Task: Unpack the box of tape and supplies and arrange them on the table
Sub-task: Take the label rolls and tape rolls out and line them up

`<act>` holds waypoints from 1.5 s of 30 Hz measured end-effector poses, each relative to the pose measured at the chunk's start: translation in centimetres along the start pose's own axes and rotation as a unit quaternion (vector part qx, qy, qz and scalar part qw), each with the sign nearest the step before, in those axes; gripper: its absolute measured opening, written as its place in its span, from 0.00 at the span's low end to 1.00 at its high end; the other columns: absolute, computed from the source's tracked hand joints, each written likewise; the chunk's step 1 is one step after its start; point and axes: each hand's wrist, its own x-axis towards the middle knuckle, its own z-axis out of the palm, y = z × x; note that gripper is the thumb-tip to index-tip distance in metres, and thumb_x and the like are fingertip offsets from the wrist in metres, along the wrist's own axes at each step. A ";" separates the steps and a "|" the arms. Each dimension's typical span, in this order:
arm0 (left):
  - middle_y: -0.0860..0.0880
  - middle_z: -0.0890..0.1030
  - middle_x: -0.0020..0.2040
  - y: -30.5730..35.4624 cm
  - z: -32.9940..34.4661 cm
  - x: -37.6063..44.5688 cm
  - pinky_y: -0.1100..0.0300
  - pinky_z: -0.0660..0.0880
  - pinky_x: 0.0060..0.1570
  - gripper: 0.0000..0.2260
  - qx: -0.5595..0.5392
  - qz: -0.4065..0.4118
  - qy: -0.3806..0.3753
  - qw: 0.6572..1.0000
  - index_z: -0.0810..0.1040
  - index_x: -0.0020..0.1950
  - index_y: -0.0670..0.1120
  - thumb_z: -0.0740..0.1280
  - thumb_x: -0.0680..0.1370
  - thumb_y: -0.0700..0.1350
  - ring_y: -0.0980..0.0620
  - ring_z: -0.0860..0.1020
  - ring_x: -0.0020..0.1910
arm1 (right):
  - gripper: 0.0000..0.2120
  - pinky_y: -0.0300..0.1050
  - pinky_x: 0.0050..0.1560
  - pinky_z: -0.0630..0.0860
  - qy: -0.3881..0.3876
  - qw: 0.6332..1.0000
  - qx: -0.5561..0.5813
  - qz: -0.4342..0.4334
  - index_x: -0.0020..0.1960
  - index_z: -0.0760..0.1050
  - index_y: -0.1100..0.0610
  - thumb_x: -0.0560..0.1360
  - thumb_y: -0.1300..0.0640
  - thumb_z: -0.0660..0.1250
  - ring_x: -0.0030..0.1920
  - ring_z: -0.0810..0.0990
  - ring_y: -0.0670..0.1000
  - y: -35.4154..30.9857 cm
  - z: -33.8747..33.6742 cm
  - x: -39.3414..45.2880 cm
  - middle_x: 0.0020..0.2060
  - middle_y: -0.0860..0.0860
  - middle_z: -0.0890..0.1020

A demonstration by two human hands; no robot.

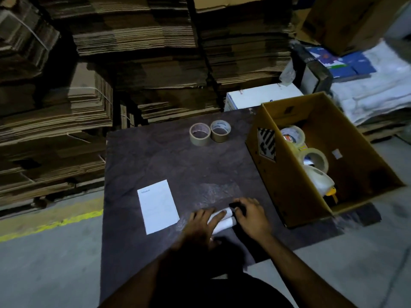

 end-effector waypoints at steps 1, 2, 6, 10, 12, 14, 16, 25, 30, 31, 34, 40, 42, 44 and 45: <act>0.45 0.76 0.65 0.1 -0.3 0.0 0.51 0.63 0.49 0.38 0.009 -0.001 0.006 1.000 0.69 0.72 0.50 0.67 0.66 0.67 0.44 0.75 0.56 | 0.14 0.44 0.55 0.72 0.007 1.000 -0.001 -0.005 0.57 0.80 0.54 0.73 0.59 0.64 0.57 0.77 0.56 -0.4 -0.4 -0.2 0.53 0.52 0.82; 0.46 0.75 0.66 0.3 -0.6 -0.1 0.51 0.62 0.49 0.39 0.018 -0.005 0.013 1.000 0.69 0.73 0.51 0.67 0.66 0.67 0.45 0.74 0.57 | 0.14 0.45 0.55 0.72 0.017 1.000 0.001 -0.016 0.58 0.79 0.54 0.73 0.58 0.63 0.57 0.77 0.56 -0.8 -0.9 -0.3 0.53 0.52 0.82; 0.50 0.66 0.74 0.6 -2.0 -0.3 0.52 0.66 0.56 0.36 0.010 -0.042 0.054 0.998 0.60 0.76 0.54 0.62 0.72 0.68 0.47 0.69 0.65 | 0.13 0.44 0.57 0.73 0.054 0.995 0.038 -0.074 0.60 0.79 0.53 0.76 0.61 0.65 0.59 0.75 0.52 -2.7 -5.0 -0.3 0.56 0.50 0.81; 0.53 0.65 0.74 2.9 -4.2 0.3 0.50 0.65 0.61 0.33 -0.071 -0.061 0.126 0.988 0.57 0.77 0.54 0.61 0.76 0.65 0.50 0.67 0.67 | 0.13 0.39 0.55 0.75 0.120 0.979 0.091 -0.139 0.59 0.80 0.52 0.76 0.59 0.65 0.55 0.78 0.46 -3.4 -10.9 0.1 0.54 0.45 0.81; 0.52 0.68 0.70 5.0 -6.1 2.2 0.51 0.66 0.61 0.32 -0.126 -0.067 0.175 0.974 0.59 0.77 0.53 0.62 0.77 0.62 0.51 0.68 0.65 | 0.12 0.35 0.52 0.74 0.150 0.968 0.114 -0.164 0.58 0.80 0.52 0.76 0.60 0.66 0.52 0.79 0.44 -3.1 -14.5 0.5 0.52 0.45 0.82; 0.51 0.71 0.68 7.6 -8.0 4.8 0.53 0.67 0.63 0.29 -0.151 -0.050 0.217 0.963 0.61 0.77 0.51 0.63 0.78 0.57 0.52 0.69 0.64 | 0.11 0.35 0.50 0.75 0.164 0.963 0.111 -0.181 0.57 0.80 0.53 0.76 0.60 0.66 0.51 0.79 0.44 -2.0 -17.7 1.5 0.52 0.46 0.83; 0.51 0.72 0.68 10.6 -10.2 8.2 0.59 0.64 0.65 0.25 -0.164 -0.026 0.251 0.954 0.63 0.75 0.51 0.64 0.79 0.53 0.54 0.70 0.64 | 0.10 0.41 0.47 0.78 0.151 0.967 0.105 -0.179 0.56 0.80 0.52 0.76 0.59 0.65 0.50 0.80 0.46 0.5 -20.5 2.9 0.51 0.46 0.83; 0.55 0.75 0.64 18.4 -15.6 22.9 0.51 0.64 0.54 0.14 0.006 -0.055 0.249 0.967 0.78 0.60 0.56 0.64 0.76 0.54 0.49 0.66 0.59 | 0.13 0.49 0.53 0.79 0.055 0.990 0.040 -0.122 0.59 0.79 0.53 0.76 0.58 0.65 0.51 0.82 0.48 12.3 -27.2 8.5 0.53 0.51 0.84; 0.56 0.74 0.67 18.2 -16.1 24.4 0.49 0.61 0.57 0.16 0.058 -0.105 0.175 0.977 0.78 0.61 0.58 0.62 0.74 0.57 0.50 0.63 0.66 | 0.14 0.48 0.56 0.78 0.034 0.993 0.056 -0.097 0.58 0.80 0.54 0.74 0.56 0.62 0.53 0.82 0.51 13.1 -26.9 9.5 0.52 0.52 0.85; 0.57 0.75 0.65 18.5 -16.1 24.2 0.49 0.61 0.58 0.16 0.055 -0.111 0.173 0.977 0.78 0.60 0.58 0.62 0.74 0.56 0.51 0.64 0.65 | 0.15 0.48 0.57 0.77 0.027 0.995 0.045 -0.089 0.58 0.79 0.54 0.74 0.56 0.62 0.53 0.81 0.52 13.2 -26.7 9.7 0.52 0.52 0.84; 0.55 0.79 0.59 19.6 -16.2 23.8 0.49 0.62 0.60 0.13 0.023 -0.138 0.199 0.970 0.79 0.59 0.57 0.65 0.76 0.52 0.52 0.67 0.64 | 0.23 0.50 0.66 0.69 -0.079 0.994 -0.035 -0.066 0.65 0.74 0.52 0.72 0.46 0.62 0.62 0.76 0.55 14.0 -25.8 10.2 0.60 0.53 0.80; 0.55 0.79 0.56 20.0 -16.2 23.7 0.51 0.62 0.60 0.13 0.030 -0.158 0.201 0.966 0.77 0.60 0.58 0.67 0.75 0.51 0.53 0.66 0.65 | 0.40 0.52 0.69 0.68 -0.357 0.928 -0.078 -0.079 0.77 0.56 0.50 0.72 0.43 0.71 0.71 0.68 0.56 13.0 -26.0 12.0 0.73 0.54 0.68; 0.54 0.79 0.55 20.0 -16.1 23.5 0.50 0.62 0.60 0.13 0.015 -0.159 0.211 0.964 0.78 0.59 0.58 0.66 0.76 0.51 0.53 0.67 0.64 | 0.51 0.49 0.67 0.72 -0.428 0.900 -0.063 -0.051 0.78 0.52 0.46 0.64 0.42 0.78 0.71 0.69 0.53 13.2 -26.7 13.0 0.75 0.49 0.65; 0.54 0.79 0.54 20.1 -16.0 23.5 0.50 0.62 0.59 0.12 0.005 -0.161 0.213 0.964 0.78 0.59 0.59 0.66 0.76 0.51 0.54 0.67 0.64 | 0.57 0.48 0.64 0.74 -0.434 0.891 -0.111 -0.071 0.77 0.53 0.43 0.56 0.40 0.82 0.69 0.70 0.52 13.2 -26.5 13.3 0.73 0.47 0.67; 0.55 0.78 0.54 20.1 -15.9 23.5 0.51 0.62 0.59 0.11 -0.001 -0.163 0.213 0.963 0.78 0.59 0.59 0.66 0.76 0.50 0.54 0.67 0.64 | 0.58 0.49 0.60 0.77 -0.411 0.896 -0.142 -0.092 0.75 0.55 0.44 0.53 0.40 0.82 0.65 0.73 0.52 13.2 -26.2 13.1 0.69 0.48 0.71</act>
